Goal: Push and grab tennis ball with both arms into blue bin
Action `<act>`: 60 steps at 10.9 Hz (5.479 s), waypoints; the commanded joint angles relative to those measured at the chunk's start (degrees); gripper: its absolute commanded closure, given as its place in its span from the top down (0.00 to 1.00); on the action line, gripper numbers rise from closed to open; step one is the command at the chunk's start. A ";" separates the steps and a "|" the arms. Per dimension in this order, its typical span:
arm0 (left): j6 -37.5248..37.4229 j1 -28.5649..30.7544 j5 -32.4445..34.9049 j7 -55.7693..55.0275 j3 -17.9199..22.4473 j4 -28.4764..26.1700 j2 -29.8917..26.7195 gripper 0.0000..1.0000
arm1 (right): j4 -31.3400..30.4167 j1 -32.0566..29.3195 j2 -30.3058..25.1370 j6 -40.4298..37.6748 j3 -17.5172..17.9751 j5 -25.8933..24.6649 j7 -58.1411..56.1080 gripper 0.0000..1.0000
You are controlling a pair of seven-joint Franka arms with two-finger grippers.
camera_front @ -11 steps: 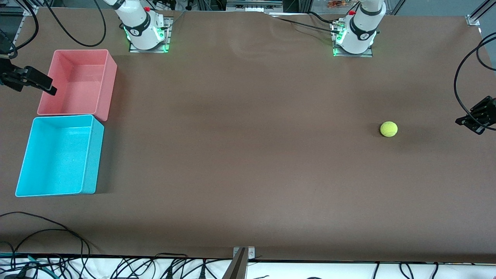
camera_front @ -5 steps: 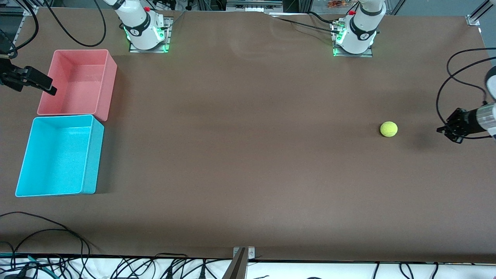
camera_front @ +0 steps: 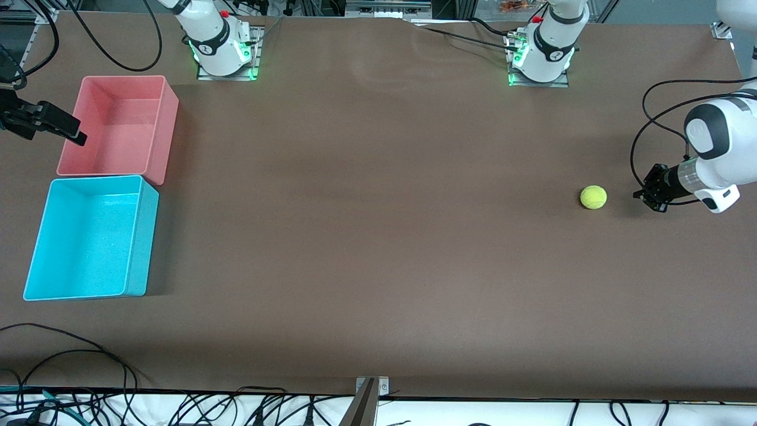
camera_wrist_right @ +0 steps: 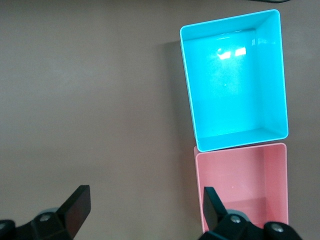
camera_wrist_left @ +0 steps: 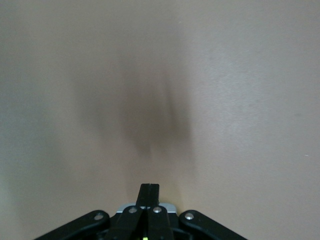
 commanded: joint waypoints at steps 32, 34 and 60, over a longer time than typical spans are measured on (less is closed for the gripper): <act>-0.60 18.22 12.67 24.57 -27.86 11.76 0.41 1.00 | 1.08 4.33 15.71 13.35 0.84 0.19 -6.08 1.00; -6.66 17.70 12.67 27.28 -28.56 16.25 0.41 1.00 | 0.91 4.24 19.94 16.44 0.84 -0.16 -6.45 1.00; -25.59 -34.52 -2.36 70.63 13.63 28.75 -10.40 1.00 | -1.29 4.24 41.40 49.50 -1.01 -17.20 -7.33 1.00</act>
